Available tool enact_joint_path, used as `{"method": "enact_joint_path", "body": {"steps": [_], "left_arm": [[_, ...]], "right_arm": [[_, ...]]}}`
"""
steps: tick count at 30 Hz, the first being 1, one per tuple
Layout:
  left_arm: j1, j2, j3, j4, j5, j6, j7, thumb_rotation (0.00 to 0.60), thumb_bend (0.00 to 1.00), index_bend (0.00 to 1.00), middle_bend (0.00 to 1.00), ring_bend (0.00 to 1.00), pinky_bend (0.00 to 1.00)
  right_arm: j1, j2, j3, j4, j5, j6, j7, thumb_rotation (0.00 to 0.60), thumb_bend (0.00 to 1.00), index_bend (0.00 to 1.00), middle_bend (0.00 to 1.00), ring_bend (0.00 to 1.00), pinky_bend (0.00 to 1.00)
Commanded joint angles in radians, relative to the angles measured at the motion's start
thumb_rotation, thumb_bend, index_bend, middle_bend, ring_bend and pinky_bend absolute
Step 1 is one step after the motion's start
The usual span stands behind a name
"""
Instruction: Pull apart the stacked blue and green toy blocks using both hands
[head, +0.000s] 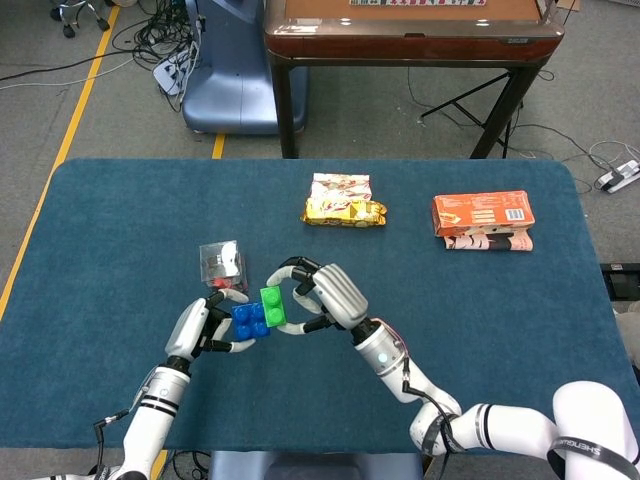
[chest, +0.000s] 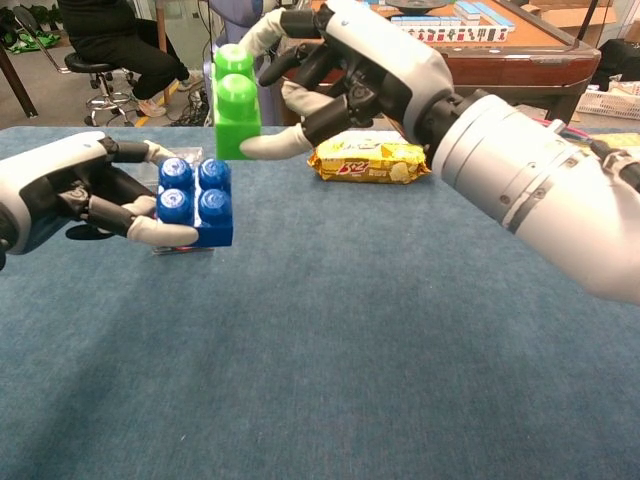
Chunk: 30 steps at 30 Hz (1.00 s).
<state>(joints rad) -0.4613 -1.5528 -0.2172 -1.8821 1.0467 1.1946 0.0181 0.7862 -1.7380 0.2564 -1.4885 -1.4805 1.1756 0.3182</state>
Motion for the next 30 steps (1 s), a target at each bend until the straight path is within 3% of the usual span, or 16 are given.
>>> {"method": "enact_joint_path", "body": {"steps": [1,10,13,16,18,21,24,30], "left_arm": [[-0.004,0.028,0.022,0.001,-0.040,-0.041,0.027,0.600,0.00,0.66,0.92,0.90,1.00],[-0.042,0.070,0.068,0.019,-0.164,-0.145,0.120,0.600,0.00,0.58,0.91,0.89,1.00],[-0.062,0.073,0.082,0.024,-0.198,-0.164,0.165,0.600,0.00,0.46,0.90,0.88,1.00],[-0.076,0.075,0.088,0.022,-0.218,-0.158,0.208,0.600,0.00,0.22,0.89,0.88,1.00],[-0.078,0.075,0.089,0.018,-0.216,-0.137,0.228,0.600,0.00,0.08,0.88,0.87,1.00],[-0.075,0.082,0.089,0.008,-0.206,-0.105,0.248,0.600,0.00,0.01,0.86,0.83,1.00],[-0.068,0.097,0.090,-0.005,-0.193,-0.075,0.261,0.600,0.00,0.00,0.81,0.78,1.00],[-0.044,0.160,0.094,-0.030,-0.159,-0.014,0.282,0.600,0.00,0.00,0.66,0.70,0.99]], "right_arm": [[-0.021,0.028,-0.016,0.001,0.011,0.001,-0.017,0.600,0.15,0.77,1.00,1.00,1.00],[-0.081,0.122,-0.085,0.037,0.049,-0.042,-0.078,0.600,0.12,0.77,1.00,1.00,1.00],[-0.095,0.151,-0.107,0.044,0.059,-0.060,-0.124,0.600,0.08,0.72,1.00,1.00,1.00],[-0.105,0.175,-0.123,0.046,0.063,-0.072,-0.160,0.600,0.00,0.53,1.00,1.00,1.00],[-0.110,0.197,-0.130,0.035,0.072,-0.087,-0.186,0.600,0.00,0.32,1.00,1.00,1.00],[-0.118,0.231,-0.134,0.006,0.079,-0.092,-0.232,0.600,0.00,0.09,1.00,1.00,1.00],[-0.130,0.267,-0.134,-0.030,0.081,-0.083,-0.261,0.600,0.00,0.01,0.96,0.99,0.98],[-0.166,0.375,-0.140,-0.119,0.104,-0.068,-0.343,0.600,0.00,0.00,0.80,0.86,0.85]]}}
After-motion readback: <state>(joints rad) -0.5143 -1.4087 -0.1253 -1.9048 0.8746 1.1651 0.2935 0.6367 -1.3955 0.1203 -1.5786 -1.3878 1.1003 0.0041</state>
